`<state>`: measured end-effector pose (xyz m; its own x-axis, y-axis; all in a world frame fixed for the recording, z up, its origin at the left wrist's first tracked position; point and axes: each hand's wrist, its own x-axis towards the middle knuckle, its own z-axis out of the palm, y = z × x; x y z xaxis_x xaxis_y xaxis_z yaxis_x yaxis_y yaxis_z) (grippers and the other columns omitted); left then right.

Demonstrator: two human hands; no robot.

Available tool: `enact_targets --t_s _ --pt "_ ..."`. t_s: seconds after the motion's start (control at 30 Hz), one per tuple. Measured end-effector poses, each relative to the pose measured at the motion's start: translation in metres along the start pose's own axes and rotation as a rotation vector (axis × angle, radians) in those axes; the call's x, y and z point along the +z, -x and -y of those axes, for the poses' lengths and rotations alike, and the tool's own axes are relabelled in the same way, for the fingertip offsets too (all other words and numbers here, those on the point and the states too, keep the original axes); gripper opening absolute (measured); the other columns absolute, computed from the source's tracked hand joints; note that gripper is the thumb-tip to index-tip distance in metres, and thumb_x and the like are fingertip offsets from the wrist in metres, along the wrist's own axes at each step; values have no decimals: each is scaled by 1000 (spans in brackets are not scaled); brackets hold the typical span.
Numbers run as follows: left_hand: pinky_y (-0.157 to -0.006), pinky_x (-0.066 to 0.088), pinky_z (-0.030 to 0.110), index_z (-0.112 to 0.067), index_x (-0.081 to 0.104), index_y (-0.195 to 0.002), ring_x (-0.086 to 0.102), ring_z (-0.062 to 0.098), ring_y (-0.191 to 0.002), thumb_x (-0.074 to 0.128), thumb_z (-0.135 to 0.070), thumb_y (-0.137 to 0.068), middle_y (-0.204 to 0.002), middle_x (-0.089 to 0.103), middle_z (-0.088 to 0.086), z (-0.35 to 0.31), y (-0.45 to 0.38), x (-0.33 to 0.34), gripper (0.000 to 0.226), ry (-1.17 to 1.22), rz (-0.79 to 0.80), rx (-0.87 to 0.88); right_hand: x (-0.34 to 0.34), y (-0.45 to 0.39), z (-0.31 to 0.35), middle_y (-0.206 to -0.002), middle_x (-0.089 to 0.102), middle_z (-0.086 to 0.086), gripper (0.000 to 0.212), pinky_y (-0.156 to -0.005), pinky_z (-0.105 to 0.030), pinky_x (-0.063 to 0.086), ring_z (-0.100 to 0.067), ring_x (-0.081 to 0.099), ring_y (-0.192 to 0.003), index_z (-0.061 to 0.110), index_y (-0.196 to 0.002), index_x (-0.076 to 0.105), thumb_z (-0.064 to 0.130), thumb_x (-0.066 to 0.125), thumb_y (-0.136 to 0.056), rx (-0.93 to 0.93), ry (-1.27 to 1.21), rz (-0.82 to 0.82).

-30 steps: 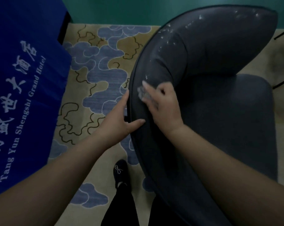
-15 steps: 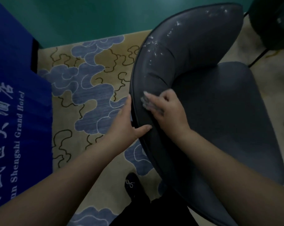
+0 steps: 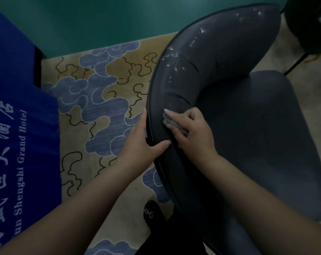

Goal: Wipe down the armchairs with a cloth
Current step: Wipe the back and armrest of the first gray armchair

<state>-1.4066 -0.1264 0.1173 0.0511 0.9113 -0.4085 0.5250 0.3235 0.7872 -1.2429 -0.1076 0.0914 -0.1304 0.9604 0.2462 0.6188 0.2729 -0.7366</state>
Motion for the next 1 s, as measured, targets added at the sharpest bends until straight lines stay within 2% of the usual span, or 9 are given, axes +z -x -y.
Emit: enact_targets --t_s 0.17,0.27,0.43,0.53,0.6,0.7,0.87,0.93,1.0 --pt "-108 39 40 -39 4 -152 35 12 -137 77 -40 -75 -153 29 -13 -12 -21 1 106 -48 -74 10 16 -79 -3 -90 48 -12 30 -69 -37 50 -23 50 -79 24 -116 68 23 68 -86 -33 26 -91" --pt "-110 34 32 -38 3 -152 31 9 -138 76 -45 -74 -154 27 -12 -16 -30 3 107 -96 -130 12 18 -75 -29 -92 47 -9 30 -70 -26 48 -16 49 -79 26 -117 67 23 65 -87 -31 -14 -101" --pt "-103 30 25 -43 -2 -150 29 9 -138 75 -51 -71 -156 23 -10 -25 -46 5 111 -84 -124 -22 -4 -20 -85 -91 43 -1 36 -76 -11 38 7 47 -75 23 -125 61 16 64 -89 366 -117 -56" --pt "-105 32 29 -40 -2 -151 30 12 -138 76 -52 -69 -156 23 -7 -29 -57 7 114 -109 -141 -30 -5 -44 -76 -92 49 4 44 -76 0 35 14 49 -82 30 -127 57 19 67 -86 341 -185 -165" --pt "-105 30 28 -35 0 -152 28 12 -139 76 -51 -69 -156 22 -6 -32 -68 8 114 -153 -176 -24 2 -69 -59 -95 55 2 46 -81 -1 36 9 52 -87 33 -126 56 24 67 -82 196 -274 -186" --pt "-95 28 27 -35 -1 -152 29 13 -138 76 -52 -68 -156 21 -5 -43 -86 12 115 -237 -225 -35 12 -66 -55 -93 52 -3 38 -84 -7 39 2 50 -86 20 -119 65 14 69 -82 100 -286 -100" --pt "-88 35 32 -43 0 -148 40 17 -132 70 -63 -63 -152 28 -8 -44 -97 17 112 -307 -268 -58 -2 -25 -96 -101 56 -3 31 -78 2 35 -3 58 -95 24 -119 63 14 63 -89 585 -316 -158" --pt "-85 39 31 -45 7 -146 47 15 -125 72 -64 -61 -145 40 -12 -45 -106 14 109 -234 -264 -79 -8 -40 -98 -105 54 -4 30 -77 5 32 10 55 -93 26 -123 59 21 57 -94 617 -318 -257" --pt "-81 40 30 -44 13 -145 53 10 -112 73 -63 -59 -133 50 -15 -48 -115 11 106 -219 -273 -93 -13 -73 -85 -106 52 -2 33 -81 4 31 15 51 -91 32 -128 54 26 54 -95 479 -318 -296"
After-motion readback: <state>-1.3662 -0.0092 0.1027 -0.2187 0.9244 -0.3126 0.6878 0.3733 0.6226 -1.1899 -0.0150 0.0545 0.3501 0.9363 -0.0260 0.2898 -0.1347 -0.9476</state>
